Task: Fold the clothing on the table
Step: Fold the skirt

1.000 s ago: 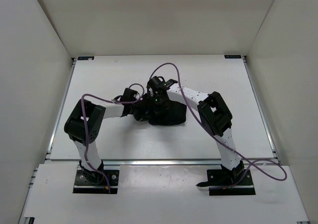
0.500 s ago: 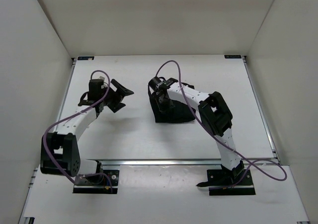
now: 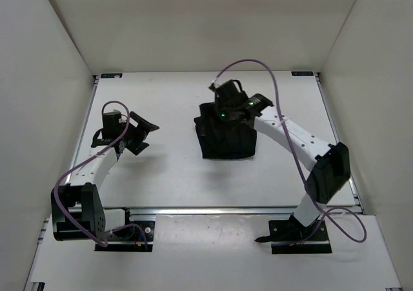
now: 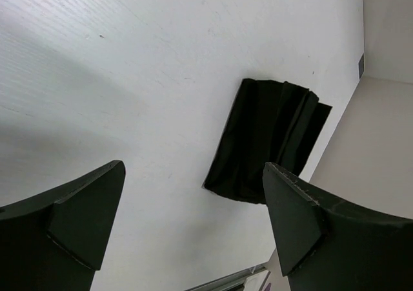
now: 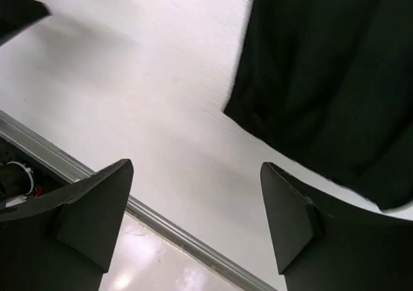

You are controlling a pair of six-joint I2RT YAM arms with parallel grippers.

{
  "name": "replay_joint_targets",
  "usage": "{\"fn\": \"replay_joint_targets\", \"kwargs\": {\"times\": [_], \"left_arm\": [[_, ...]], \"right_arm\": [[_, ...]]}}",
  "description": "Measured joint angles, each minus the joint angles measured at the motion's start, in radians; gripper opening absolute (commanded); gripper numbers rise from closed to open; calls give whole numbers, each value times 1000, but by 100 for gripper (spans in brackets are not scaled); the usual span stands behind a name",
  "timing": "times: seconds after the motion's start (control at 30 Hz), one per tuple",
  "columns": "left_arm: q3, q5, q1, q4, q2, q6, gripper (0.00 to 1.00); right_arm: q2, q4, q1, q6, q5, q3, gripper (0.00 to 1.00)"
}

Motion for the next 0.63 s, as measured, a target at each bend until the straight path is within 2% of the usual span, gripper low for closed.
{"fn": "replay_joint_targets", "kwargs": {"times": [0.03, 0.07, 0.1, 0.13, 0.17, 0.3, 0.5, 0.63], "left_arm": [[0, 0, -3, 1, -1, 0, 99], [0, 0, -8, 4, -2, 0, 99], [0, 0, -13, 8, -3, 0, 98], [-5, 2, -16, 15, -6, -4, 99], [-10, 2, -18, 21, -10, -7, 99], [-14, 4, -22, 18, -14, -6, 99], [-14, -3, -43, 1, -14, 9, 99], [-17, -3, -72, 6, -14, 8, 99]], "right_arm": [[-46, 15, -27, 2, -16, -58, 77], [-79, 27, -60, 6, -29, -111, 68], [-95, 37, -92, 5, -39, -150, 41], [-97, 44, -128, 0, -48, -176, 27], [-86, 50, -158, -1, -58, -193, 21], [-12, 60, -231, -8, -81, -222, 34], [-14, 63, -263, -47, -130, -300, 48], [-59, 74, -302, -91, -201, -322, 48]]}}
